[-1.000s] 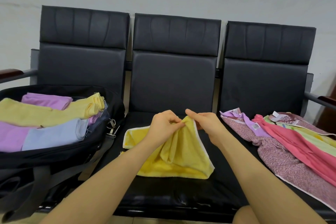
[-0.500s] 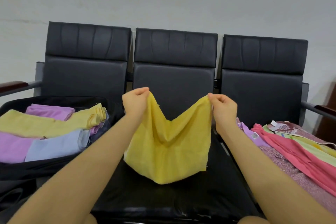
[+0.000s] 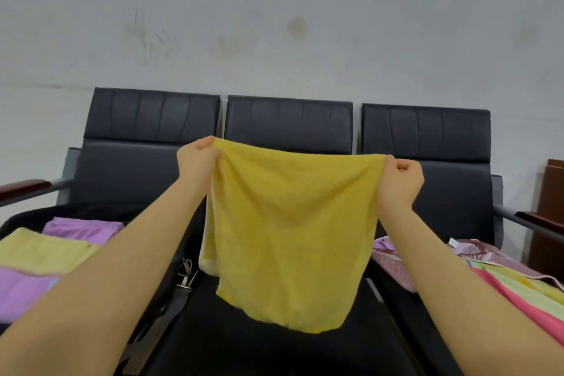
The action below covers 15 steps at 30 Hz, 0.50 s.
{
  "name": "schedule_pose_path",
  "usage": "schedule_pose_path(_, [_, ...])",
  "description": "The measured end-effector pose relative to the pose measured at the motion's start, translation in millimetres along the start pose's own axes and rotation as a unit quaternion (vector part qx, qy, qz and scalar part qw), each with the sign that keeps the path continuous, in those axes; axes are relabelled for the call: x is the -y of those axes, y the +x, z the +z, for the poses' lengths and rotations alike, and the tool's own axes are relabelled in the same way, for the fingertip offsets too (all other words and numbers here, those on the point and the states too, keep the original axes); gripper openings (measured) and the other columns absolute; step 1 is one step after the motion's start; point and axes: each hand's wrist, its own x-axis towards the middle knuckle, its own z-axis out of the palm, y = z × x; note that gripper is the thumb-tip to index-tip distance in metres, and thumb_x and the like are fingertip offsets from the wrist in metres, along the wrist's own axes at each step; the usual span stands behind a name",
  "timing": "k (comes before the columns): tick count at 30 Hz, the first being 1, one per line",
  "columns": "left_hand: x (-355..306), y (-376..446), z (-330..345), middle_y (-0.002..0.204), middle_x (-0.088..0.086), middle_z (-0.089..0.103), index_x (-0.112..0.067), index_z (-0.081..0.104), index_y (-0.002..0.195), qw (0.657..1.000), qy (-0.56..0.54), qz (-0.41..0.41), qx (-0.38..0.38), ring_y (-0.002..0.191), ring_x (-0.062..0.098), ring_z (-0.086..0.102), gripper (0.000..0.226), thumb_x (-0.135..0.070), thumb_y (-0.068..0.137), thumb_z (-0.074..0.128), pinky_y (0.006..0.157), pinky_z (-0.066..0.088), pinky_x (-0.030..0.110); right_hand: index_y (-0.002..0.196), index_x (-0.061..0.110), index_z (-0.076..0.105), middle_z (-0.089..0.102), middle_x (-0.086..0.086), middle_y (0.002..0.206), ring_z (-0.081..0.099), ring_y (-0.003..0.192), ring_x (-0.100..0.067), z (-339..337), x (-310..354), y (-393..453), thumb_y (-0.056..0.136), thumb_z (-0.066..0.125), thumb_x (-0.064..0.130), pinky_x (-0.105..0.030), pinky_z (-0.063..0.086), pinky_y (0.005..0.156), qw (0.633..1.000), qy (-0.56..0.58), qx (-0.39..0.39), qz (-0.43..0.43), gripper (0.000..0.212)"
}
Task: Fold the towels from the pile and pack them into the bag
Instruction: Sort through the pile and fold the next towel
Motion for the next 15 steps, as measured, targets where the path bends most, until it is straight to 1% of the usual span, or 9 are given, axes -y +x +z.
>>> schedule_pose_path(1, [0, 1, 0, 0.131, 0.008, 0.055, -0.006, 0.054, 0.133, 0.997, 0.071, 0.033, 0.006, 0.118, 0.023, 0.053, 0.048, 0.007, 0.087, 0.057, 0.09, 0.041, 0.023, 0.086, 0.013, 0.048, 0.049, 0.004, 0.077, 0.047, 0.067, -0.007, -1, -1, 0, 0.096, 0.05, 0.015, -0.016, 0.041, 0.06, 1.0, -0.005, -0.002, -0.007, 0.011])
schedule_pose_path(2, [0, 2, 0, 0.138, 0.009, 0.05, -0.006, 0.051, 0.136, 0.99, 0.129, 0.057, 0.011, 0.123, 0.024, 0.049, 0.049, 0.007, 0.088, 0.055, 0.091, 0.038, 0.022, 0.091, 0.011, 0.048, 0.048, 0.006, 0.078, 0.046, 0.067, -0.005, -3, -2, 0, 0.098, 0.049, 0.016, -0.012, 0.039, 0.058, 1.0, -0.013, -0.003, -0.019, 0.009])
schedule_pose_path(3, [0, 3, 0, 0.14, 0.01, 0.049, -0.006, 0.049, 0.137, 0.98, 0.18, 0.079, 0.015, 0.121, 0.023, 0.05, 0.049, 0.006, 0.09, 0.053, 0.088, 0.038, 0.02, 0.094, 0.01, 0.048, 0.048, 0.007, 0.077, 0.045, 0.066, -0.003, -5, -3, -1, 0.099, 0.048, 0.016, -0.01, 0.038, 0.055, 0.999, -0.02, -0.005, -0.029, 0.008])
schedule_pose_path(4, [-1, 3, 0, 0.139, 0.01, 0.05, -0.006, 0.05, 0.136, 0.969, 0.226, 0.101, 0.02, 0.115, 0.023, 0.053, 0.046, 0.004, 0.091, 0.051, 0.082, 0.039, 0.018, 0.095, 0.01, 0.048, 0.048, 0.007, 0.077, 0.044, 0.066, -0.003, -7, -4, -2, 0.099, 0.048, 0.016, -0.01, 0.038, 0.055, 0.999, -0.024, -0.005, -0.036, 0.008])
schedule_pose_path(6, [-1, 1, -1, 0.128, 0.012, 0.059, -0.004, 0.06, 0.126, 0.948, 0.29, 0.13, 0.025, 0.097, 0.022, 0.056, 0.034, 0.001, 0.093, 0.049, 0.072, 0.04, 0.021, 0.097, 0.01, 0.049, 0.048, 0.008, 0.077, 0.045, 0.067, -0.003, -10, -7, -2, 0.098, 0.05, 0.016, -0.013, 0.037, 0.057, 0.999, -0.029, -0.005, -0.031, 0.007])
schedule_pose_path(8, [-1, 2, -2, 0.11, 0.015, 0.067, -0.003, 0.067, 0.113, 0.942, 0.305, 0.14, 0.031, 0.087, 0.02, 0.056, 0.025, -0.005, 0.094, 0.051, 0.075, 0.043, 0.027, 0.102, 0.01, 0.05, 0.048, 0.007, 0.077, 0.046, 0.067, -0.003, -13, -9, -2, 0.097, 0.052, 0.014, -0.014, 0.037, 0.057, 1.0, -0.021, -0.006, -0.013, 0.006])
schedule_pose_path(11, [4, 7, -6, 0.097, 0.013, 0.066, -0.003, 0.07, 0.105, 0.945, 0.301, 0.122, 0.039, 0.085, 0.018, 0.055, 0.021, -0.015, 0.093, 0.058, 0.079, 0.046, 0.031, 0.115, 0.012, 0.053, 0.054, 0.003, 0.082, 0.049, 0.067, -0.007, -16, -12, -1, 0.096, 0.053, 0.01, -0.016, 0.041, 0.059, 1.0, -0.023, 0.009, -0.008, 0.019])
schedule_pose_path(13, [8, 9, -10, 0.09, 0.013, 0.064, -0.007, 0.069, 0.089, 0.946, 0.299, 0.118, 0.044, 0.078, 0.017, 0.054, 0.015, -0.019, 0.092, 0.06, 0.075, 0.043, 0.031, 0.122, 0.011, 0.056, 0.059, -0.003, 0.096, 0.053, 0.076, -0.012, -18, -13, 1, 0.094, 0.051, 0.006, -0.019, 0.044, 0.063, 0.997, -0.067, 0.037, -0.009, 0.029])
schedule_pose_path(15, [11, 9, -12, 0.088, 0.011, 0.063, -0.012, 0.064, 0.079, 0.948, 0.291, 0.121, 0.036, 0.075, 0.015, 0.053, 0.015, -0.021, 0.091, 0.062, 0.074, 0.042, 0.03, 0.127, 0.008, 0.055, 0.06, -0.009, 0.112, 0.058, 0.095, -0.019, -19, -15, 1, 0.092, 0.05, 0.002, -0.027, 0.048, 0.077, 0.989, -0.127, 0.067, -0.02, 0.036])
